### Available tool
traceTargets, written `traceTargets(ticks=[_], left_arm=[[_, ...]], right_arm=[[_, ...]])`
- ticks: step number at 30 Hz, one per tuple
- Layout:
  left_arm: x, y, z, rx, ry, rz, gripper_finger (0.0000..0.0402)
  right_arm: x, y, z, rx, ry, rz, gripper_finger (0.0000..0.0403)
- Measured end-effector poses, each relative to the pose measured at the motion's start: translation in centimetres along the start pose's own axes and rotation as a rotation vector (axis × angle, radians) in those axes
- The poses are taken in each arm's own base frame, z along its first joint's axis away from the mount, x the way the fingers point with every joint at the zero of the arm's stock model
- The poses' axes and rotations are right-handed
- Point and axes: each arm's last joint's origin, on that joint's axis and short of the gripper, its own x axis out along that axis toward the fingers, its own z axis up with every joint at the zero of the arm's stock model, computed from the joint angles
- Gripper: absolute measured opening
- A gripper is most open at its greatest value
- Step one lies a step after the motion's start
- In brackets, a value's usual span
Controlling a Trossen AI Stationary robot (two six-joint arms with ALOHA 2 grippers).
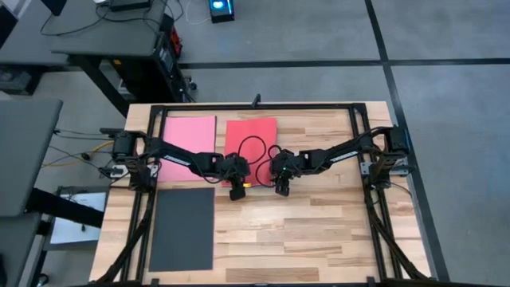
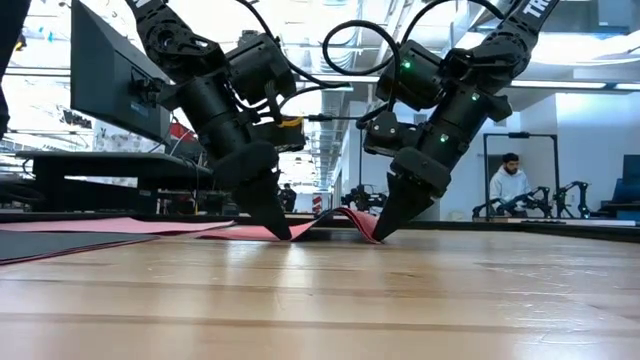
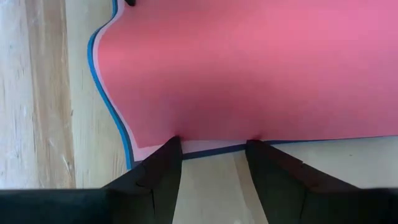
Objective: Organize paper
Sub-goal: Move the red paper to the top right of the table
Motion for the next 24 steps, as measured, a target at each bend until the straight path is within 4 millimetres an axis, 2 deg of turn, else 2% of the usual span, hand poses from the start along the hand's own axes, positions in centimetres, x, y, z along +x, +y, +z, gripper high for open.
traceTargets(ticks=[13, 24], left_arm=[[0.0, 0.0, -0.1, -0.007, 0.006, 0.0, 0.0201], [0.0, 0.0, -0.1, -0.014, 0.008, 0.001, 0.0201]], right_arm=[[-0.8, 2.2, -0.1, -0.053, -0.01, 0.055, 0.0171], [-0.9, 2.8, 0.8, -0.056, -0.107, 0.068, 0.0171]])
